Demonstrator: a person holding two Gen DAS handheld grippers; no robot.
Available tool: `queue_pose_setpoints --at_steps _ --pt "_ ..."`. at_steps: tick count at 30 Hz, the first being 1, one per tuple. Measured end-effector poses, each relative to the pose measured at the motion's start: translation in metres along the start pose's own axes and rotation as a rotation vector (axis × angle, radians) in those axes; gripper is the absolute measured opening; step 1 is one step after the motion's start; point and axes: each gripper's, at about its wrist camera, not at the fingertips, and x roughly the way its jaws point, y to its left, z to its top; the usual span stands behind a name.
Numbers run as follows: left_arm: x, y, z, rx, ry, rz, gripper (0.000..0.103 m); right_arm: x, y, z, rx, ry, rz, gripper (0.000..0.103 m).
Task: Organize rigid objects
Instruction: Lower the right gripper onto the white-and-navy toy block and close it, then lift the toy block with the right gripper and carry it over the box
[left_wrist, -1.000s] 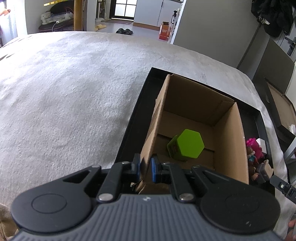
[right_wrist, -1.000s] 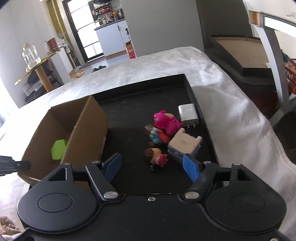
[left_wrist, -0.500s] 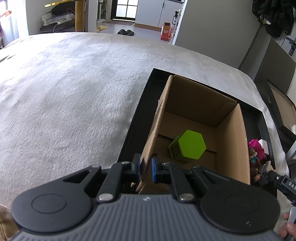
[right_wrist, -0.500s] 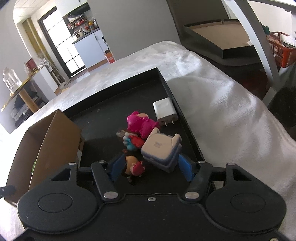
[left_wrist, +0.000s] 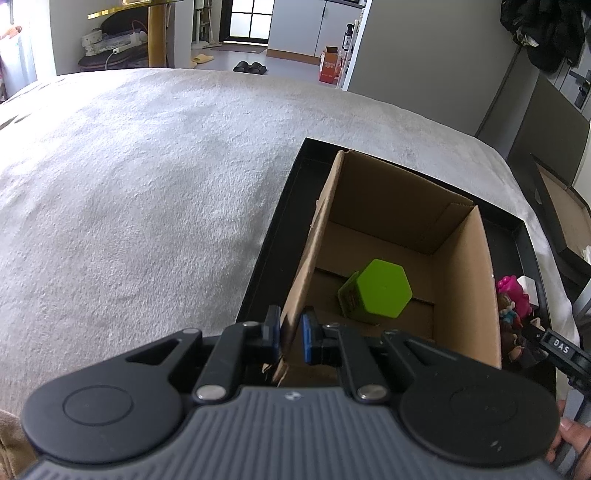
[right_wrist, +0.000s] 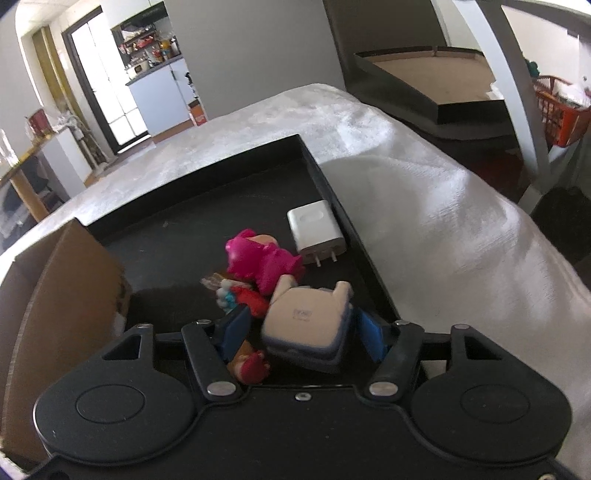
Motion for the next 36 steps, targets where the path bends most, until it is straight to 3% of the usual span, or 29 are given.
queue_pose_setpoints --at_steps 4,7,21,36 --pt "0.000 0.000 0.000 -0.003 0.001 0.000 0.011 0.001 0.000 -0.001 -0.014 0.005 -0.042 0.057" --pt "0.000 -0.001 0.001 -0.004 0.000 0.000 0.011 -0.002 0.000 -0.003 -0.031 0.010 -0.065 0.047" --pt "0.001 -0.001 0.001 -0.006 0.001 -0.002 0.011 -0.017 0.007 0.002 -0.063 0.014 -0.048 0.044" --pt "0.000 0.001 0.001 -0.011 0.000 -0.006 0.011 -0.051 0.037 0.026 -0.091 -0.033 0.048 0.044"
